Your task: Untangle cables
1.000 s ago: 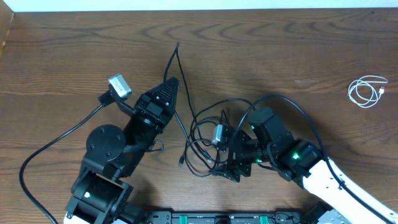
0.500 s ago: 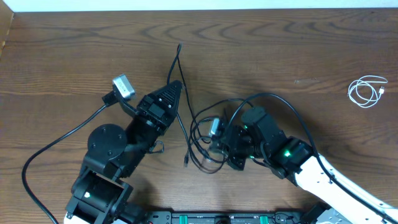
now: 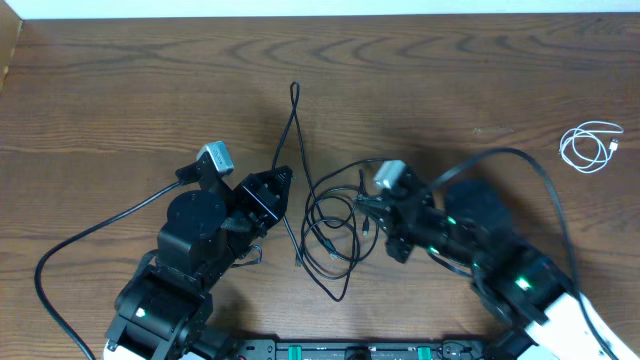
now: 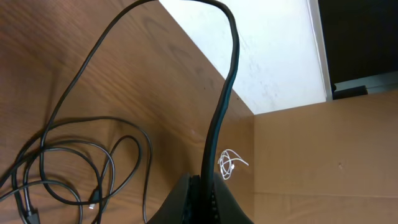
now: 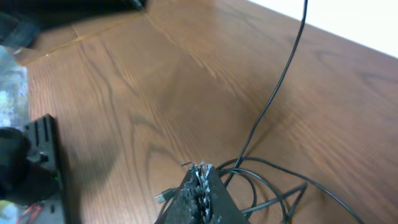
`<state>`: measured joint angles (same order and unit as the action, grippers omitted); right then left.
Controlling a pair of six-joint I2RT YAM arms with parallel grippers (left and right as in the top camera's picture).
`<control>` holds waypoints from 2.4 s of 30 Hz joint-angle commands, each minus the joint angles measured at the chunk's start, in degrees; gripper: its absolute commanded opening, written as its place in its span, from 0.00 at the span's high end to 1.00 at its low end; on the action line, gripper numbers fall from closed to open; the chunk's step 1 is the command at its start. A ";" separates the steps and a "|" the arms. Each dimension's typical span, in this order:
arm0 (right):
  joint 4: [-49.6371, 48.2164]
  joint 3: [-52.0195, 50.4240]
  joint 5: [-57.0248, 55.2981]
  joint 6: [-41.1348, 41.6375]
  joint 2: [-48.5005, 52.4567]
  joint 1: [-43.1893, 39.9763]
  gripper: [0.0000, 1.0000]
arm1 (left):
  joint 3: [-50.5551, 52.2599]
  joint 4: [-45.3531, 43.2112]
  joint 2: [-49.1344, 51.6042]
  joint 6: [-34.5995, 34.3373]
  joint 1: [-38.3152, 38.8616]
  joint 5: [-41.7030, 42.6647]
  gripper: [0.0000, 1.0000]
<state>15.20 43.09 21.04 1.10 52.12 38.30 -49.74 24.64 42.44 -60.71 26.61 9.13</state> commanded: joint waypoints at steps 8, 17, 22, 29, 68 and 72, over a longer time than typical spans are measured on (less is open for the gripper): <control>16.96 0.83 -1.11 -3.41 -4.59 -0.17 0.21 | -0.79 -13.57 -0.24 -5.86 -0.31 0.28 0.92; 21.66 0.55 -0.96 -10.51 0.09 0.04 0.20 | -0.79 -18.78 -0.24 -11.76 -0.31 -8.31 0.92; 20.39 0.55 -0.48 -11.26 5.01 0.04 0.19 | -0.79 -19.17 -0.24 -18.58 -0.31 -8.33 0.92; 17.20 0.55 7.98 -17.03 12.41 0.04 0.01 | -0.79 -21.64 -0.22 -20.65 -0.31 -8.35 0.92; -2.60 1.44 5.88 -1.36 6.19 -2.25 0.99 | -0.79 -12.79 -0.24 -16.02 -0.31 -5.14 0.92; -2.62 1.44 5.92 -0.24 -2.45 -4.11 0.99 | -0.79 -7.72 -0.20 -12.59 -0.31 -5.35 0.92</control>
<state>12.75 43.44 26.52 -2.92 56.01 35.48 -49.74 14.35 42.39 -78.56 26.61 3.27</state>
